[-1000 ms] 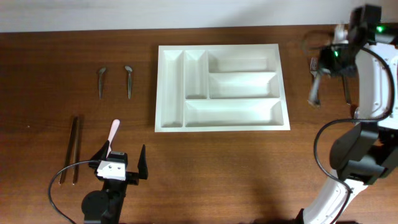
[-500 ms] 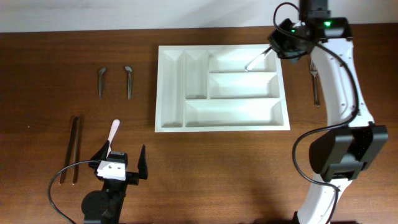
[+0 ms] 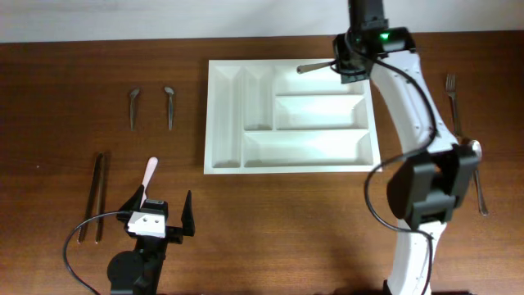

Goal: Pack container
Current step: 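Lift the spoon and carry it into the tray's top-right compartment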

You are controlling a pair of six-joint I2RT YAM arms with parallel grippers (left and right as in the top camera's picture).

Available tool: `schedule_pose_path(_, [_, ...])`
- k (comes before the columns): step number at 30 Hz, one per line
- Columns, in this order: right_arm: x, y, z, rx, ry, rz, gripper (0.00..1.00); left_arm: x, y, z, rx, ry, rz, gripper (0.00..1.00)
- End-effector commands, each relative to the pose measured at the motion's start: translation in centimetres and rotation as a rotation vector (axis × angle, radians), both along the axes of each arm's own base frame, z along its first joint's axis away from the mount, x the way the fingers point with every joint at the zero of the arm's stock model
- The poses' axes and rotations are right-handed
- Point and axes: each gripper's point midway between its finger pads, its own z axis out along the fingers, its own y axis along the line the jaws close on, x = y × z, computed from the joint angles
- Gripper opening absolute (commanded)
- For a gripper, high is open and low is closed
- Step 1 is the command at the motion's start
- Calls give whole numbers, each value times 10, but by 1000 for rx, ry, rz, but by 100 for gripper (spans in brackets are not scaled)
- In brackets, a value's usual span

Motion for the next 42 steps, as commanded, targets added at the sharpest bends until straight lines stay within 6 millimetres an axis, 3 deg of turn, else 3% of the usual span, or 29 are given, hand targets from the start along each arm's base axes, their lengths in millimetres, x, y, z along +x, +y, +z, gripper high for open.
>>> schedule_pose_path(1, [2,10,-28,33,46,-81,4,0,3,-1,17,-5,13,99])
schedule_pose_path(8, [9,18,-58,66,78,-81,7,0,3,-1,17,-5,13,99])
schedule_pose_path(19, [14,19,-82,85,102,-117,12,0,3,-1,17,-5,13,99])
schedule_pose_path(30, [29,21,-89,92,58,-93,12,0,3,-1,17,-5,13,99])
schedule_pose_path(32, [33,16,-87,66,40,-43,18,0,3,-1,17,-5,13,99])
schedule_pose_path(37, [48,-4,-67,-2,-45,144,43,0,3,-1,17,-5,13,99])
schedule_pose_path(41, [60,-38,-31,-126,-140,277,57,0,3,-1,17,-5,13,99])
schedule_pose_path(42, [64,-55,-5,-203,-198,362,63,0,3,-1,17,-5,13,99])
